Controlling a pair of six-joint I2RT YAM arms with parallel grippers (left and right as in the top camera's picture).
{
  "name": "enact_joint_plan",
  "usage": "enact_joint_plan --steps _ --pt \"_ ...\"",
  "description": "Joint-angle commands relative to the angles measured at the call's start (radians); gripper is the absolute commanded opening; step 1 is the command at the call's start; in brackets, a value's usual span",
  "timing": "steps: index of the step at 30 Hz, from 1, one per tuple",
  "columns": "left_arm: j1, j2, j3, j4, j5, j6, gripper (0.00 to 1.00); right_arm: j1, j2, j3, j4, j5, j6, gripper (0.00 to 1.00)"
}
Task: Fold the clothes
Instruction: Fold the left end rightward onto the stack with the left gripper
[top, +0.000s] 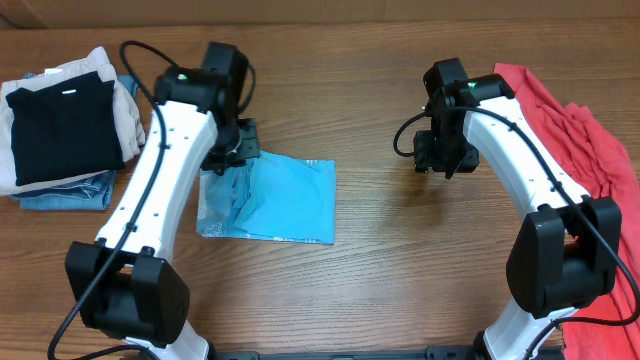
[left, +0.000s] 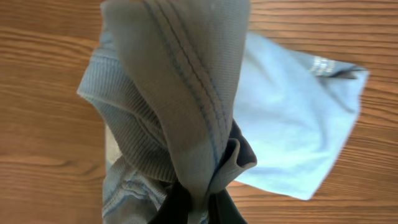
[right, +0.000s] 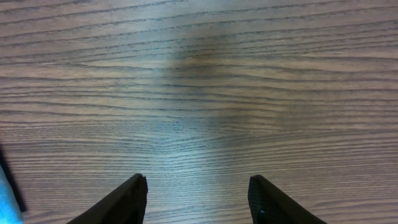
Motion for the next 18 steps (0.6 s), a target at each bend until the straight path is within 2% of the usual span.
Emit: enact_joint_plan --steps 1,9,18 --pt "-0.061 -0.02 0.016 0.021 0.014 -0.068 0.04 0.001 -0.01 -0.006 0.0 -0.006 -0.003 0.56" --pt "-0.145 -0.018 0.015 0.073 0.01 -0.109 0.05 0.001 -0.01 -0.006 -0.019 -0.006 -0.003 0.56" --pt "-0.161 -0.018 0.002 0.085 0.014 -0.143 0.06 0.001 -0.01 -0.006 -0.022 -0.006 -0.003 0.56"
